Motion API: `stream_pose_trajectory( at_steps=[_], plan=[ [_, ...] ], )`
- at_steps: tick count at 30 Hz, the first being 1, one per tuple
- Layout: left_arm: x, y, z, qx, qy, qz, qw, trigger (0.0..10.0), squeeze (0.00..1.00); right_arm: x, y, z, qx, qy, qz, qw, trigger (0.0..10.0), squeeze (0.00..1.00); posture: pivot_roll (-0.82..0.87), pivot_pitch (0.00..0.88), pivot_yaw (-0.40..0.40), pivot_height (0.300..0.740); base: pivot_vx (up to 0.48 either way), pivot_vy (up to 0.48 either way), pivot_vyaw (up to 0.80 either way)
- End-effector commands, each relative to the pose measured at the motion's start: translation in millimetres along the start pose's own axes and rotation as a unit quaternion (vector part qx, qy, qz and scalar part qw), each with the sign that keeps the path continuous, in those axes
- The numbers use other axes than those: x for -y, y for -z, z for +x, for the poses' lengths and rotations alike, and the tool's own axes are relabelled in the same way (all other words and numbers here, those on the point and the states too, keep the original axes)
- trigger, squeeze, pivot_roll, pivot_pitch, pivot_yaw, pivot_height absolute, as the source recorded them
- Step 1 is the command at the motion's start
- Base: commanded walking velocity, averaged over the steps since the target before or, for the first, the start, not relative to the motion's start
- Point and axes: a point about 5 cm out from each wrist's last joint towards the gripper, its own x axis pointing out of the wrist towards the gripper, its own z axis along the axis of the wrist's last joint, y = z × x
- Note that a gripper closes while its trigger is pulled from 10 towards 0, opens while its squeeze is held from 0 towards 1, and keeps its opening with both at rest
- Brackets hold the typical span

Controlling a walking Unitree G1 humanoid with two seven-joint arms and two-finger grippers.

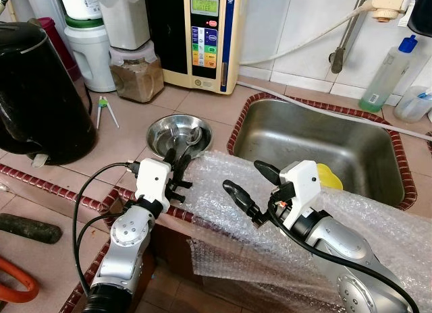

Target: Kitchen organization

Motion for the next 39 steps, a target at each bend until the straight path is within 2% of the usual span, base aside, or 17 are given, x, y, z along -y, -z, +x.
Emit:
stream_pose_trajectory(
  at_steps=[1, 6, 13, 26, 32, 39],
  plan=[
    [-0.6, 0.1, 1.1, 0.002, -0.004, 0.001, 1.000, 0.0, 0.00, 0.9, -5.2, -0.9, 0.007, 0.002, -0.008, 1.000, 10.0, 0.00, -0.02, 0.045, -0.007, 0.740, 0.000, 0.000, 0.00],
    [-1.6, 0.6, -0.2, 0.008, -0.010, 0.005, 1.000, 0.0, 0.00, 2.1, -8.5, -0.5, 0.012, 0.009, -0.015, 1.000, 10.0, 0.00, -0.02, 0.044, -0.003, 0.740, 0.000, 0.000, 0.00],
    [-12.3, -8.1, 2.7, 0.031, -0.041, 0.034, 0.998, 0.0, 0.00, 4.3, -8.9, 0.2, 0.015, 0.017, -0.017, 1.000, 10.0, 0.00, -0.03, 0.035, 0.009, 0.740, 0.000, 0.000, 0.00],
    [-17.8, -19.4, 3.4, 0.065, -0.063, 0.056, 0.994, 0.0, 0.00, 7.5, -8.2, 1.3, 0.016, 0.025, -0.020, 0.999, 10.0, 0.00, -0.02, 0.034, 0.008, 0.740, 0.000, 0.000, 0.00],
    [-18.0, -25.4, 3.7, 0.083, -0.062, 0.073, 0.992, 0.0, 0.00, 7.9, -7.4, 1.8, 0.016, 0.028, -0.020, 0.999, 10.0, 0.00, -0.01, 0.032, 0.012, 0.740, 0.000, 0.000, 0.00],
    [-8.0, -39.4, 7.3, 0.122, -0.030, 0.109, 0.986, 0.0, 0.00, 9.5, -7.5, 1.9, 0.018, 0.034, -0.021, 0.999, 10.0, 0.00, -0.02, 0.035, 0.012, 0.740, 0.000, 0.000, 0.00]
  ],
)
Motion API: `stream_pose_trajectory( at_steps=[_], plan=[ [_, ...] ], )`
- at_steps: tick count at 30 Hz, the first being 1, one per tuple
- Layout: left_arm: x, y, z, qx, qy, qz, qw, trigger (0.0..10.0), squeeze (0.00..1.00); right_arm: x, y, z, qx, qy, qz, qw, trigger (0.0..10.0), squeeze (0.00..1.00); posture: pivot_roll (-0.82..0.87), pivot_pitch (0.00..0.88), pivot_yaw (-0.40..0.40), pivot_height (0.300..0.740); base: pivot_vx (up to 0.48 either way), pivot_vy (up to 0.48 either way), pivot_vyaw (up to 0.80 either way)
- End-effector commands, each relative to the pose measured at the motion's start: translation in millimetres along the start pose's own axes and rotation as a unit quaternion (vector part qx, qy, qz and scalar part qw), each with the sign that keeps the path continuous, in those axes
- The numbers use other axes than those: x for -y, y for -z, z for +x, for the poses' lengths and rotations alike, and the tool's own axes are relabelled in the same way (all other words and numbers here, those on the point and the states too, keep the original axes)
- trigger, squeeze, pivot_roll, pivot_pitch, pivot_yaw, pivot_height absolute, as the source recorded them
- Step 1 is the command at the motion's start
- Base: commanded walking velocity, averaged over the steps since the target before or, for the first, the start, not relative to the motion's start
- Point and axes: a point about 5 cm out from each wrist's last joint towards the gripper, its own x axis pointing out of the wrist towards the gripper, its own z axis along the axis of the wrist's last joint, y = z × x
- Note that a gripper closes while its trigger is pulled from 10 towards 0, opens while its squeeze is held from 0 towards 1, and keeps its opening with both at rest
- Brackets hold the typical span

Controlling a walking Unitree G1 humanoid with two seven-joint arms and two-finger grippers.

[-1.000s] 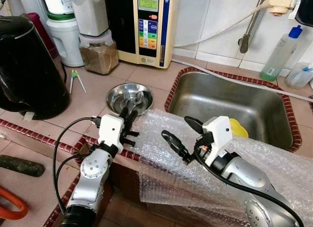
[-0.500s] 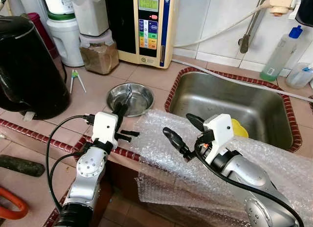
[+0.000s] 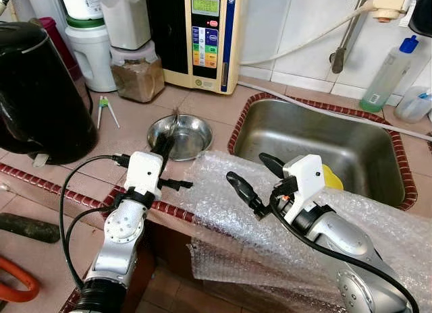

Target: Kitchen organization

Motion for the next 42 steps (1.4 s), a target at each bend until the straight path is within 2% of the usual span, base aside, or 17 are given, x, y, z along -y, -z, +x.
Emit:
stream_pose_trajectory(
  at_steps=[1, 5, 7, 8, 10, 12, 13, 15, 16, 18, 19, 20, 21, 30, 32, 34, 42],
  plan=[
    [2.9, -9.0, 4.9, 0.023, 0.012, 0.011, 1.000, 0.0, 0.00, 4.8, -0.1, -0.7, 0.000, 0.011, -0.004, 1.000, 10.0, 0.00, -0.02, 0.035, 0.010, 0.740, 0.000, 0.000, 0.00],
    [4.8, -4.2, 3.6, 0.009, 0.011, 0.002, 1.000, 0.0, 0.00, 5.8, 0.4, -1.5, -0.001, 0.012, -0.005, 1.000, 10.0, 0.00, -0.02, 0.034, 0.007, 0.740, 0.000, 0.000, 0.00],
    [4.5, 3.3, 1.7, -0.017, 0.006, -0.010, 1.000, 0.0, 0.00, 6.2, 0.8, -1.7, -0.003, 0.013, -0.005, 1.000, 10.0, 0.00, -0.02, 0.033, 0.007, 0.740, 0.000, 0.000, 0.00],
    [1.7, 11.3, 0.0, -0.044, -0.002, -0.016, 0.999, 3.8, 0.00, 6.5, 1.1, -1.9, -0.004, 0.013, -0.007, 1.000, 10.0, 0.00, -0.02, 0.032, 0.005, 0.740, 0.000, 0.000, 0.00],
    [0.3, 14.5, -0.5, -0.054, -0.004, -0.013, 0.998, 3.8, 0.00, 6.8, 1.2, -2.1, -0.005, 0.013, -0.007, 1.000, 10.0, 0.00, -0.02, 0.032, 0.005, 0.740, 0.000, 0.000, 0.00],
    [-0.7, 16.9, -0.8, -0.062, -0.008, -0.017, 0.998, 4.7, 0.00, 7.1, 1.4, -2.2, -0.005, 0.013, -0.008, 1.000, 10.0, 0.00, -0.02, 0.032, 0.003, 0.740, 0.000, 0.000, 0.00],
    [-2.4, 21.5, -0.7, -0.079, -0.015, -0.022, 0.997, 7.2, 0.00, 7.3, 1.5, -2.4, -0.006, 0.013, -0.009, 1.000, 10.0, 0.00, -0.02, 0.031, 0.003, 0.740, 0.000, 0.000, 0.00],
    [-2.8, 23.7, -0.8, -0.088, -0.017, -0.023, 0.996, 7.2, 0.00, 7.3, 1.5, -2.5, -0.006, 0.013, -0.010, 1.000, 10.0, 0.00, -0.02, 0.031, 0.003, 0.740, 0.000, 0.000, 0.00],
    [-2.5, 26.9, -1.0, -0.102, -0.015, -0.035, 0.994, 10.0, 0.00, 7.5, 1.6, -2.6, -0.007, 0.014, -0.010, 1.000, 10.0, 0.00, -0.02, 0.031, 0.001, 0.740, 0.000, 0.000, 0.00],
    [-1.6, 30.2, -1.0, -0.117, -0.009, -0.047, 0.992, 10.0, 0.00, 7.6, 2.0, -2.8, -0.008, 0.014, -0.011, 1.000, 10.0, 0.00, -0.03, 0.032, 0.000, 0.740, 0.000, 0.000, 0.00],
    [-2.4, 31.1, -0.8, -0.121, -0.007, -0.054, 0.991, 10.0, 0.42, 7.5, 2.1, -2.9, -0.009, 0.014, -0.011, 1.000, 10.0, 0.00, -0.03, 0.033, 0.000, 0.740, 0.000, 0.000, 0.00],
    [-2.4, 31.1, -0.8, -0.121, -0.007, -0.054, 0.991, 10.0, 0.42, 7.5, 2.1, -2.9, -0.009, 0.014, -0.011, 1.000, 10.0, 0.00, -0.03, 0.033, 0.000, 0.740, 0.000, 0.000, 0.00],
    [-4.6, 31.9, -0.5, -0.123, -0.010, -0.056, 0.991, 10.0, 1.00, 7.4, 2.0, -2.9, -0.009, 0.014, -0.012, 1.000, 10.0, 0.00, -0.03, 0.034, -0.001, 0.740, 0.000, 0.000, 0.00],
    [-8.3, 33.3, -1.3, -0.130, -0.008, -0.049, 0.990, 10.0, 1.00, 6.8, 3.1, -4.2, -0.013, 0.014, -0.015, 1.000, 10.0, 0.00, -0.03, 0.035, -0.002, 0.740, 0.000, 0.000, 0.00],
    [-8.4, 32.1, -1.1, -0.124, -0.005, -0.043, 0.991, 10.0, 1.00, 8.0, 3.3, -4.2, -0.014, 0.016, -0.017, 1.000, 10.0, 0.00, -0.03, 0.033, 0.000, 0.740, 0.000, 0.000, 0.00],
    [-9.5, 27.3, 0.5, -0.107, 0.000, -0.018, 0.994, 10.0, 1.00, 9.9, 2.5, -4.3, -0.014, 0.018, -0.019, 1.000, 10.0, 0.00, -0.03, 0.032, -0.001, 0.740, 0.000, 0.000, 0.00],
    [-9.9, 22.3, 1.7, -0.088, 0.004, -0.005, 0.996, 10.0, 1.00, 9.1, 2.8, -4.3, -0.015, 0.016, -0.020, 1.000, 10.0, 0.00, -0.03, 0.027, -0.001, 0.740, 0.000, 0.000, 0.00]
  ],
)
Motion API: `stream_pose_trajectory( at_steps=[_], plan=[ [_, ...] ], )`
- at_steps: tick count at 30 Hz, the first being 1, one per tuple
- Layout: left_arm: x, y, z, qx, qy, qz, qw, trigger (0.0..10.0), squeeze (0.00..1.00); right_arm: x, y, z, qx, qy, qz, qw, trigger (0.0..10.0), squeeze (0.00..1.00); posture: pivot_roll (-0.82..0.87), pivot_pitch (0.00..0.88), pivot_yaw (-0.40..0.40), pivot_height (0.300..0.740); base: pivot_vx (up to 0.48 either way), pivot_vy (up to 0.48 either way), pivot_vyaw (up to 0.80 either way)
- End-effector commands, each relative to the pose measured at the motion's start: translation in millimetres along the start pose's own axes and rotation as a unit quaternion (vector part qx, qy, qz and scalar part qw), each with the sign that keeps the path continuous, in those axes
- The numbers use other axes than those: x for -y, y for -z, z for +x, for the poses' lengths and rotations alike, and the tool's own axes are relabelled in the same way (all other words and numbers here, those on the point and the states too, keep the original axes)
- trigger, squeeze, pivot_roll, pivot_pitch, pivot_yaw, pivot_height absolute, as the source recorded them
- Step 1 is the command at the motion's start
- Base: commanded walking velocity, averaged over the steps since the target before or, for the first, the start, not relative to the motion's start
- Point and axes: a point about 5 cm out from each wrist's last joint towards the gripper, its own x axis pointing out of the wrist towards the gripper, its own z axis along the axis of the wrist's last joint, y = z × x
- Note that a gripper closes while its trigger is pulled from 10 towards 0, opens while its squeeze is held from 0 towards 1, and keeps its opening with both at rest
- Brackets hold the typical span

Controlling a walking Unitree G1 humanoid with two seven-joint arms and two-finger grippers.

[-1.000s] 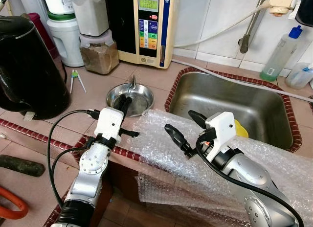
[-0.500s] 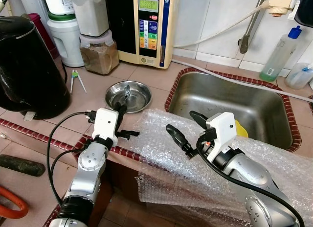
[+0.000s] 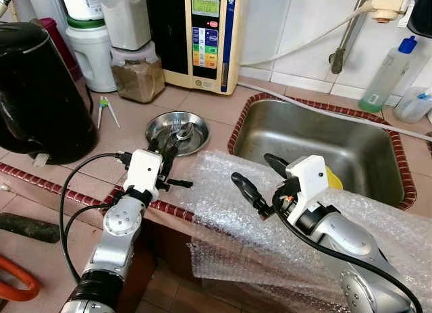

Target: Kitchen organization

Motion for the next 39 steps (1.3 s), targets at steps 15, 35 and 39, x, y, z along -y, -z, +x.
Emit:
stream_pose_trajectory(
  at_steps=[15, 35, 39],
  plan=[
    [-29.3, -18.6, -4.9, 0.060, -0.069, 0.052, 0.995, 10.0, 0.00, 1.6, 1.1, -1.5, -0.006, 0.002, -0.006, 1.000, 10.0, 0.00, -0.03, 0.039, -0.009, 0.740, 0.000, 0.000, 0.00],
    [-36.1, -2.8, -11.0, -0.004, -0.167, -0.177, 0.970, 10.0, 1.00, -1.1, 2.6, -1.5, -0.010, -0.001, -0.011, 1.000, 10.0, 0.00, -0.03, 0.046, -0.006, 0.740, 0.000, 0.000, 0.00],
    [-29.6, -1.7, -12.9, -0.014, -0.155, -0.211, 0.965, 10.0, 1.00, -1.3, 3.4, -1.9, -0.011, -0.001, -0.012, 1.000, 10.0, 0.00, -0.03, 0.048, -0.004, 0.740, 0.000, 0.000, 0.00]
  ],
)
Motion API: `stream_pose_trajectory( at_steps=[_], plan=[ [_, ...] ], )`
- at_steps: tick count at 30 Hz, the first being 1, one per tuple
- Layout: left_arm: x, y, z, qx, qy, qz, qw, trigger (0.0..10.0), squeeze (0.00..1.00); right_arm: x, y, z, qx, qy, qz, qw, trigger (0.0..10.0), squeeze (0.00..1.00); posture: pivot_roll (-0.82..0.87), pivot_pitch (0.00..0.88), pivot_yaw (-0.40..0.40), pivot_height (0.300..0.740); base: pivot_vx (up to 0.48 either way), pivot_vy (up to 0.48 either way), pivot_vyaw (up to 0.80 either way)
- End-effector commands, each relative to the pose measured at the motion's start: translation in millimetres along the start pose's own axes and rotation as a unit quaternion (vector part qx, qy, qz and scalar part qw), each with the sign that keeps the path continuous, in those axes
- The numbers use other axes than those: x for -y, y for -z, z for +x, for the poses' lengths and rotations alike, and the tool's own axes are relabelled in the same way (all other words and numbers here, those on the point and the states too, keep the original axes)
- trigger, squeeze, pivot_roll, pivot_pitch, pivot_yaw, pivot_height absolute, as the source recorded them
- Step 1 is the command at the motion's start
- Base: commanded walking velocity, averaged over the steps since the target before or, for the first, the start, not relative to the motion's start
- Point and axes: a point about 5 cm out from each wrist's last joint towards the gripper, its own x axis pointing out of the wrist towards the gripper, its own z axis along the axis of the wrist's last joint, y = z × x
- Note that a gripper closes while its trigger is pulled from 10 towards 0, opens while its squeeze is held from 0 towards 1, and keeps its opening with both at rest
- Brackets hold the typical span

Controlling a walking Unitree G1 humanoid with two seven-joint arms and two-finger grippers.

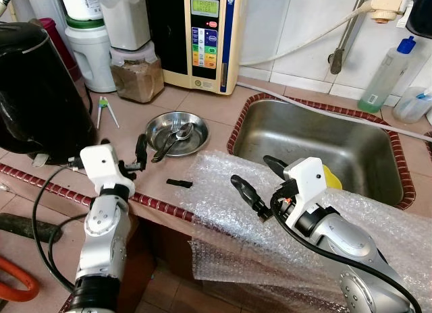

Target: Kitchen organization

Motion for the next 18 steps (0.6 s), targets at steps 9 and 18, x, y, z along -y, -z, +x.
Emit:
stream_pose_trajectory(
  at_steps=[9, 18],
  plan=[
    [19.1, -7.7, 3.4, -0.028, 0.047, -0.115, 0.992, 10.0, 1.00, -1.0, 1.1, -0.1, -0.003, -0.003, -0.008, 1.000, 10.0, 0.00, -0.02, 0.046, -0.003, 0.740, 0.000, 0.000, 0.00],
    [26.9, -1.8, 2.9, -0.071, 0.049, -0.188, 0.978, 0.0, 0.00, -1.5, 1.5, 0.1, -0.004, -0.003, -0.009, 1.000, 10.0, 0.00, -0.02, 0.044, -0.001, 0.740, 0.000, 0.000, 0.00]
  ],
)
